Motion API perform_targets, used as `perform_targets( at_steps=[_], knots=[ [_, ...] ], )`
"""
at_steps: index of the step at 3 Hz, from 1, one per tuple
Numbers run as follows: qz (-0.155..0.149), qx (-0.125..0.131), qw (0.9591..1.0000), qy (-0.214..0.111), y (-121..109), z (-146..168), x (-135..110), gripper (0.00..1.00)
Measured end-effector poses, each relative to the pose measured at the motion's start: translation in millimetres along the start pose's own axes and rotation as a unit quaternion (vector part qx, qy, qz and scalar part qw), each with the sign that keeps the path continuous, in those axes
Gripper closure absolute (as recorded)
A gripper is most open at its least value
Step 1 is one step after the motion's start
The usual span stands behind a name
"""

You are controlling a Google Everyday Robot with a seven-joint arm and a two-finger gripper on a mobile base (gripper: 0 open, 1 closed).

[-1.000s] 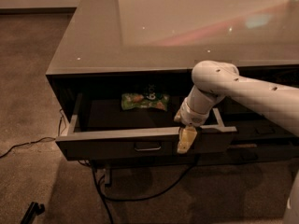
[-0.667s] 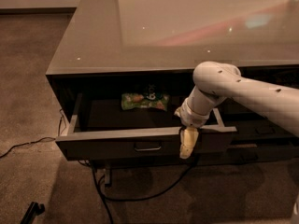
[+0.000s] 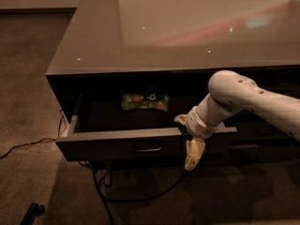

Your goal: Open top drawer

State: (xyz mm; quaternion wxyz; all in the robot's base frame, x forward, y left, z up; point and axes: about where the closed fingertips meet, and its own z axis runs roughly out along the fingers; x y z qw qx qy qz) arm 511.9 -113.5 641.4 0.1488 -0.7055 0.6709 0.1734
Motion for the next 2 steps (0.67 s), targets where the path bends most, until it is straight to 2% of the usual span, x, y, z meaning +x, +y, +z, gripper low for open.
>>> perform_targets(
  at_steps=[1, 2],
  knots=[
    [-0.018, 0.000, 0.9996, -0.021, 23.0, -1.5, 1.7, 0.18],
    [-0.030, -0.001, 0.9990, -0.033, 45.4, -1.1, 6.4, 0.42]
  ],
)
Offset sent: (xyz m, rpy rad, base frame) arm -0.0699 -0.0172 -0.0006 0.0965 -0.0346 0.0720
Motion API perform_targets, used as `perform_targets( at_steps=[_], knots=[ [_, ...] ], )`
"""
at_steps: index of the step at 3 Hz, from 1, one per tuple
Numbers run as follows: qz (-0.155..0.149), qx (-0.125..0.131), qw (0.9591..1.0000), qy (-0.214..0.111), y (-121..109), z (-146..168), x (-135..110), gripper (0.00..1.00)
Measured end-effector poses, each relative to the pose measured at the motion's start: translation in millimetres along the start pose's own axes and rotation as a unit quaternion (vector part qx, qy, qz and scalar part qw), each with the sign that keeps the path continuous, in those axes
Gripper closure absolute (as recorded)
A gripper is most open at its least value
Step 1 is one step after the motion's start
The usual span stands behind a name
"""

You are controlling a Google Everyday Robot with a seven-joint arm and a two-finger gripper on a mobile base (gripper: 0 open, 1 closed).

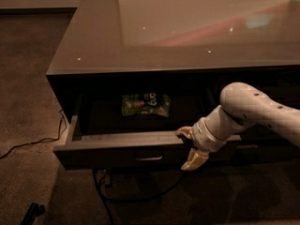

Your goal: Open top drawer

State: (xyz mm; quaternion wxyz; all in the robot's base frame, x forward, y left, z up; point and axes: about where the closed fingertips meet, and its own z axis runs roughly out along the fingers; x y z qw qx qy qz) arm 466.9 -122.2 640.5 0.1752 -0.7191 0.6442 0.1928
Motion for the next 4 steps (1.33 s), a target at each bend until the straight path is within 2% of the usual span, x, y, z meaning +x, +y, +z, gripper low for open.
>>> perform_targets(
  at_steps=[1, 2, 4],
  knots=[
    [-0.005, 0.000, 1.0000, -0.007, 15.9, -0.2, 2.6, 0.65],
    [-0.005, 0.000, 1.0000, -0.007, 16.6, -0.1, 3.3, 0.63],
    [-0.005, 0.000, 1.0000, -0.007, 16.7, 0.0, 3.2, 0.16]
  ],
)
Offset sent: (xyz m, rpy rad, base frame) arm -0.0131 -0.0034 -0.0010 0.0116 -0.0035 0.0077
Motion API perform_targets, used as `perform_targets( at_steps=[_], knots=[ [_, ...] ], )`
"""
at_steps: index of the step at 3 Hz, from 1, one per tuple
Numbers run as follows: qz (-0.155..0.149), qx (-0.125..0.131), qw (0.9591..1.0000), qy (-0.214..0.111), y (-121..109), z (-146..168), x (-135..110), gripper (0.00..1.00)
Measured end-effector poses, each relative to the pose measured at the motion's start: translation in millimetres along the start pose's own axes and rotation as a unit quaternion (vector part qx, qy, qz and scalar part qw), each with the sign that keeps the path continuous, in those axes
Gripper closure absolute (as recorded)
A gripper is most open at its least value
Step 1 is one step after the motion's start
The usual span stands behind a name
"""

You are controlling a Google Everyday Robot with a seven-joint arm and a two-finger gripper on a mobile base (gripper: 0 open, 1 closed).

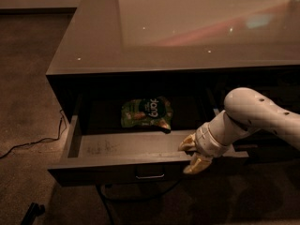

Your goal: Open top drawer

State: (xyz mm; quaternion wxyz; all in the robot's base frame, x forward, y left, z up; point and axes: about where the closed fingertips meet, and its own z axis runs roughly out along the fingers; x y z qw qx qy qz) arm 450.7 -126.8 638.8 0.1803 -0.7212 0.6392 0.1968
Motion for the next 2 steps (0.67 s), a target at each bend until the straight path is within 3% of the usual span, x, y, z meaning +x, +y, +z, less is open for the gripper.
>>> perform_targets(
  at_steps=[1, 2],
  knots=[
    [0.000, 0.000, 1.0000, 0.000, 0.0, 0.0, 0.0, 0.00],
    [-0.013, 0.002, 0.9999, -0.011, 0.0, 0.3, -3.7, 0.00]
  ],
)
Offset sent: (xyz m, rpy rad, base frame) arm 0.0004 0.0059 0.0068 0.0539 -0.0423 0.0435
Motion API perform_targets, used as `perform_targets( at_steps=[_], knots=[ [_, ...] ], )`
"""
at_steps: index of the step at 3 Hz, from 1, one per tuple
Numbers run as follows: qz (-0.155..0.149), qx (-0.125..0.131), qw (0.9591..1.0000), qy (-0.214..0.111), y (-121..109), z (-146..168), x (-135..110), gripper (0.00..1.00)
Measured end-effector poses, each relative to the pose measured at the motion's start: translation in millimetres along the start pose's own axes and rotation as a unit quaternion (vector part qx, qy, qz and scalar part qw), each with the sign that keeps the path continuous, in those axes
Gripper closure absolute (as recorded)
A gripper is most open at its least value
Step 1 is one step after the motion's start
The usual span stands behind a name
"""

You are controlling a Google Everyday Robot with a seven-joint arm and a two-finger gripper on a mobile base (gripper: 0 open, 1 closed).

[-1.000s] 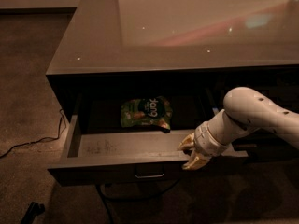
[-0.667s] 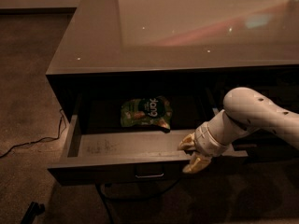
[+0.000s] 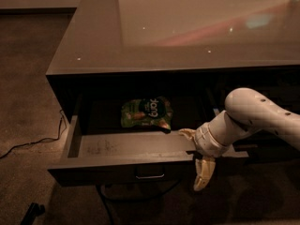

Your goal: Open top drawer

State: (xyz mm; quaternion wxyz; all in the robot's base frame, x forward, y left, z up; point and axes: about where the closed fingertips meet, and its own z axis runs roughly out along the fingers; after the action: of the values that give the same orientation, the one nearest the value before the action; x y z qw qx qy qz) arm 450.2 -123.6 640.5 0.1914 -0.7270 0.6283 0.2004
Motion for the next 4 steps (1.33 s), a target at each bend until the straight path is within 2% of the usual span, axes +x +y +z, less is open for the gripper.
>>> perform_targets(
  at_steps=[2, 3, 4],
  knots=[
    [-0.042, 0.044, 0.9980, 0.014, -13.3, -29.7, -28.0, 0.00],
    [-0.053, 0.066, 0.9961, 0.025, -21.8, -45.1, -35.5, 0.00],
    [-0.060, 0.083, 0.9941, 0.034, -28.1, -56.8, -39.8, 0.19]
  ],
)
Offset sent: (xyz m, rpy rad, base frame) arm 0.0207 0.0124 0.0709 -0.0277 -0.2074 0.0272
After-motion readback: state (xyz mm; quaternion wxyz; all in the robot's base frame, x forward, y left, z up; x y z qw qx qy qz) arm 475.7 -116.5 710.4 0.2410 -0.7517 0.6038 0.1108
